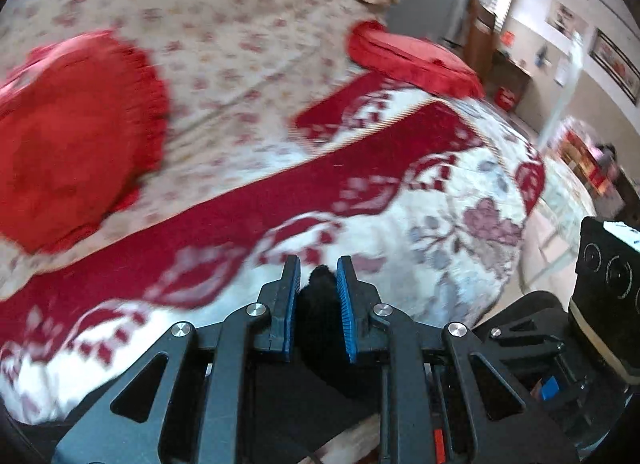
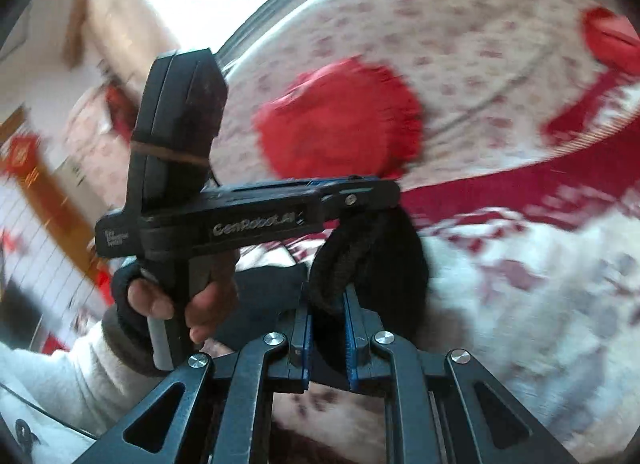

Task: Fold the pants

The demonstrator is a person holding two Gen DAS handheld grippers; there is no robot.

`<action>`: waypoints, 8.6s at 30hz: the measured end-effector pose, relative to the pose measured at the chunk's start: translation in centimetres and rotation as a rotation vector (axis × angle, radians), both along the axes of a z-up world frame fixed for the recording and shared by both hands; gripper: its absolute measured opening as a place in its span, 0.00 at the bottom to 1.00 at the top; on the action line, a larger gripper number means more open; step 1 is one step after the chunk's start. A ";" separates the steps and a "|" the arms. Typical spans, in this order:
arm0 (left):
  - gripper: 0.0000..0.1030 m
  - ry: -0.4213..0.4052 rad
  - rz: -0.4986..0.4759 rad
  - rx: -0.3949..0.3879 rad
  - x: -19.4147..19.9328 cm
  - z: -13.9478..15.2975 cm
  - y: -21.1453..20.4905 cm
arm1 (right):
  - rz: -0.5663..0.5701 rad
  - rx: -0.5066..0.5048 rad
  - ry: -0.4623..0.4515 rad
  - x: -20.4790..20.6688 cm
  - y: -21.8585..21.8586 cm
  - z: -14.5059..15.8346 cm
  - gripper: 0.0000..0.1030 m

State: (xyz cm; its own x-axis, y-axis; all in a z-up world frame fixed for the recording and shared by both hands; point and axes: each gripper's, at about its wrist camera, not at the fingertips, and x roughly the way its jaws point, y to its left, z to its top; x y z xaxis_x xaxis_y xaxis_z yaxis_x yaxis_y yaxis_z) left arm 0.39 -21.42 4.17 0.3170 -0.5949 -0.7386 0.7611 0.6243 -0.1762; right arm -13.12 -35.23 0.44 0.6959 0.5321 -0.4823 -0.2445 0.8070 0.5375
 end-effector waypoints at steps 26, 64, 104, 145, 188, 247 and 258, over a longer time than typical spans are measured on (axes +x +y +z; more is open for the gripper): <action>0.53 0.306 0.457 -0.032 -0.8 -10.0 14.4 | 0.039 -0.147 0.222 8.4 4.7 -7.0 0.30; 0.18 0.125 0.553 0.080 -3.2 -8.7 15.9 | 0.200 -0.312 0.176 6.3 10.7 -5.2 0.30; 0.43 0.198 0.816 0.013 -4.8 -9.0 26.7 | 0.380 -0.365 0.197 11.2 21.7 -6.6 0.29; 0.55 0.438 1.101 -0.198 -3.6 -12.8 36.6 | 0.689 -0.469 0.104 21.4 37.9 -5.7 0.43; 0.24 -0.056 0.609 -0.070 -9.5 -0.7 17.6 | 0.434 -0.059 -0.090 15.4 18.3 3.3 0.17; 0.32 0.126 0.608 0.069 -5.6 -7.5 18.2 | 0.084 -0.197 0.132 8.4 5.2 -1.8 0.37; 0.40 0.133 0.585 0.083 -7.6 -10.1 17.8 | 0.278 -0.341 0.204 17.3 16.1 -3.8 0.39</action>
State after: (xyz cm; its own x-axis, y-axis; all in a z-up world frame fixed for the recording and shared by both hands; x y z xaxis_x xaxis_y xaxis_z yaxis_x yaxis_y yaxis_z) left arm -7.17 -3.62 -5.90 0.4761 -0.2888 -0.8306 0.2622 0.9482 -0.1794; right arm 4.17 -19.16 -3.40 0.4229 0.4724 -0.7733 -0.3935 0.8644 0.3129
